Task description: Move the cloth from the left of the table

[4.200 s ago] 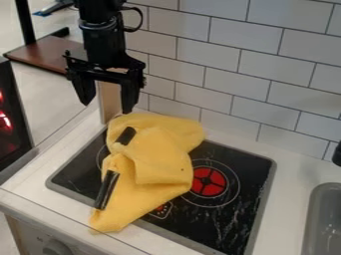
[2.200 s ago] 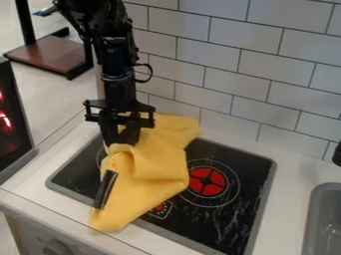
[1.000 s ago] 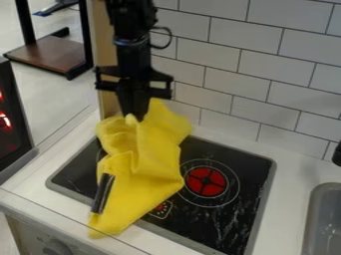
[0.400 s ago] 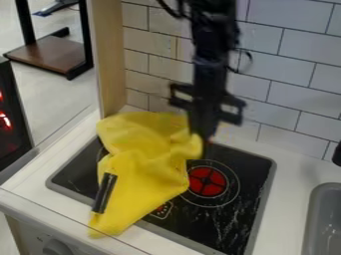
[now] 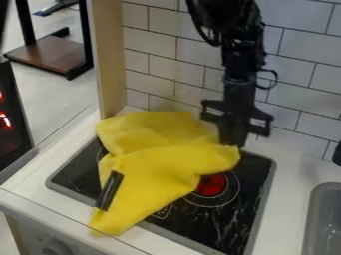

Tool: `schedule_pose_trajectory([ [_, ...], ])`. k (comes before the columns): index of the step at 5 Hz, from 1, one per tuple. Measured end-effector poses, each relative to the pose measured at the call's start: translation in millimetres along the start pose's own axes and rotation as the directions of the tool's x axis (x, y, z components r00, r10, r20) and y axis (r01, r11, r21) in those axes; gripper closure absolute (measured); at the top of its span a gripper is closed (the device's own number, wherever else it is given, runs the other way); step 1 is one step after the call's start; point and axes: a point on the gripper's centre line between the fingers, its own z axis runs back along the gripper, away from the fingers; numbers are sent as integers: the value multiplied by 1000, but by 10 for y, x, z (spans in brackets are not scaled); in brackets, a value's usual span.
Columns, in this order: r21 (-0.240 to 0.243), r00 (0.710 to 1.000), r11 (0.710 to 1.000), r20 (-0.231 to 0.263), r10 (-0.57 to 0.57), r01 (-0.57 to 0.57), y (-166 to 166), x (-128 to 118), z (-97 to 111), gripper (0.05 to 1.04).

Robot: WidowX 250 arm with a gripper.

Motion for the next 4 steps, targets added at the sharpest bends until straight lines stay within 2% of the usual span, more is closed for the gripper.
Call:
schedule_pose_trajectory([
  [1,10,999,999,8,-36,36,-109,96,-42,991],
  [2,-22,999,999,10,-45,45,-165,138,-24,815],
  [4,71,994,992,22,-106,104,-93,237,-20,224],
])
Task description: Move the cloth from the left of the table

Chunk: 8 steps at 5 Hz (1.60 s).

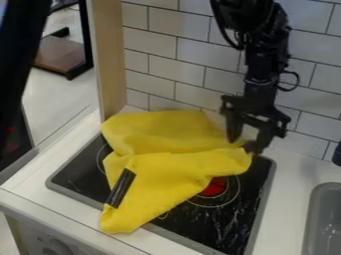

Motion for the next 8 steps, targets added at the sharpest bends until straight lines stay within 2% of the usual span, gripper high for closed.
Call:
schedule_pose_trajectory([
  [1,11,1000,1000,21,-7,6,18,95,99,62],
  [6,14,1000,1000,16,-8,8,22,88,99,85],
  [7,36,999,999,-33,-25,27,73,18,50,85],
  [8,-8,1000,1000,-7,-1,1,118,-72,78,85],
])
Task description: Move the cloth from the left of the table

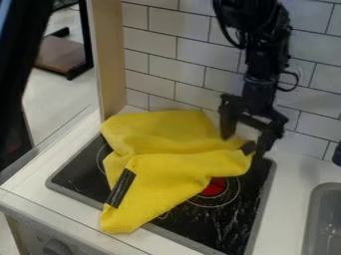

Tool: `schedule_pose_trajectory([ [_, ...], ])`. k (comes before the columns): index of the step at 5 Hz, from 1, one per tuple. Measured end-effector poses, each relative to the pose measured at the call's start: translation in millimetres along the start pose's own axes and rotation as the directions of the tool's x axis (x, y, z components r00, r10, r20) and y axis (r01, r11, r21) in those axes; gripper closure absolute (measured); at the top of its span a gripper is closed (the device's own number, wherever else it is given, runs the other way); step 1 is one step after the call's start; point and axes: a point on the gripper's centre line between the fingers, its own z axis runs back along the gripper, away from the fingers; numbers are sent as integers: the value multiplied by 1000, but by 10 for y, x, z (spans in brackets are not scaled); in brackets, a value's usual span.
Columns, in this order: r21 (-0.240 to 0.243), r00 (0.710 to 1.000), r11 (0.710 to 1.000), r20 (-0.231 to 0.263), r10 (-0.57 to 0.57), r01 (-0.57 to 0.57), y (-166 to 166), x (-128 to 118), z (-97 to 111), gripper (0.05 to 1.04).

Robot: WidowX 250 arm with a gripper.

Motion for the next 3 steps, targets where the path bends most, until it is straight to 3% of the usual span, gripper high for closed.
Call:
schedule_pose_trajectory([
  [1,-28,994,1000,105,12,-9,82,-139,328,85],
  [2,-48,984,997,167,64,-57,236,-344,476,85],
  [3,-55,975,992,186,125,-117,475,-440,472,85],
])
